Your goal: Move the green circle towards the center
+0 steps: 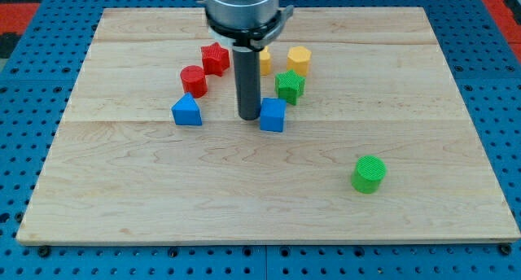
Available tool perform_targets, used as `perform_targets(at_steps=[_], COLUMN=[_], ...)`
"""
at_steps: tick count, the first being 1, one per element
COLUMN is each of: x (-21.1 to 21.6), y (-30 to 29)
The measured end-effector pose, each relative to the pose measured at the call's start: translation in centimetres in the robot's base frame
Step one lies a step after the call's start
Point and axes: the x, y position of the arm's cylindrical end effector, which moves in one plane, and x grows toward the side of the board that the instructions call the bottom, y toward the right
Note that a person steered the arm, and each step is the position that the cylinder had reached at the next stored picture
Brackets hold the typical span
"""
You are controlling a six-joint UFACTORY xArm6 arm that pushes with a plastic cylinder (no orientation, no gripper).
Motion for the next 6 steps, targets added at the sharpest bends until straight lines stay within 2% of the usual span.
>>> perform_targets(at_steps=[1,2,3,4,5,6], x=[0.0,3.1,11.6,17.0,16.7,12.9], y=[1.1,-1.3,-0.1,5.9,14.1,16.9])
